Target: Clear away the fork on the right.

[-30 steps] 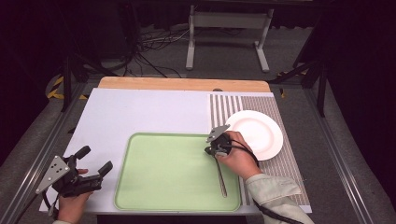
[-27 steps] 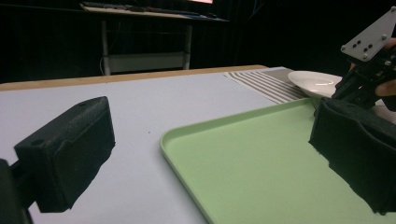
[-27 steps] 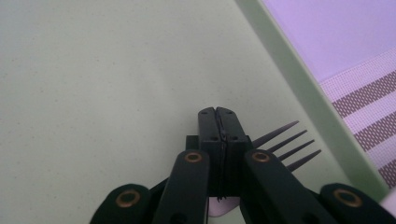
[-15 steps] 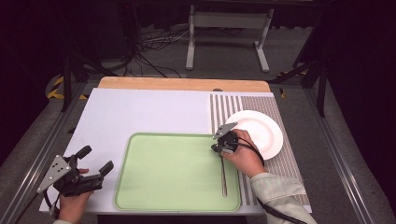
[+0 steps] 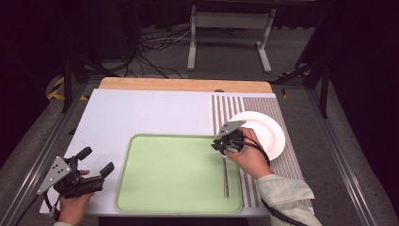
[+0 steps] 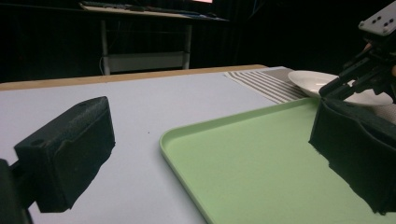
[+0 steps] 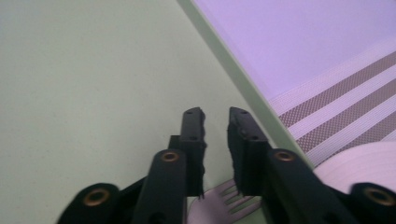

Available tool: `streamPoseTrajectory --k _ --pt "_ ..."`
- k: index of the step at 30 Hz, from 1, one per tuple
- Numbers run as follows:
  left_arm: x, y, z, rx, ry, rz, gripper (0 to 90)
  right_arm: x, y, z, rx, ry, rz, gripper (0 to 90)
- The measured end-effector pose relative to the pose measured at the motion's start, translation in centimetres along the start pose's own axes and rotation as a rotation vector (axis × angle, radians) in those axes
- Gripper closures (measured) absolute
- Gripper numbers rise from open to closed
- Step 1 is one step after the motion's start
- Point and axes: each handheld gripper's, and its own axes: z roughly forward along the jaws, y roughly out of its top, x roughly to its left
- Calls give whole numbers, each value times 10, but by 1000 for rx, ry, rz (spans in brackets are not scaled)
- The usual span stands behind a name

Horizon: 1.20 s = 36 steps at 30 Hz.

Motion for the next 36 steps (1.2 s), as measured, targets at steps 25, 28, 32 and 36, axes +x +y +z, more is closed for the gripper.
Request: streamPoseTrajectory --k 25,28,32,36 --pt "-1 1 2 0 -2 -3 6 20 -1 -78 -258 -5 -45 148" --pt "-1 1 3 -2 -2 -4 6 20 -7 -89 -292 -16 -44 148" --pt "-2 1 3 1 -4 -2 4 20 -13 -97 -315 -24 -38 147" --pt "-2 1 3 0 -4 -1 3 18 -24 -110 -350 -49 -24 146"
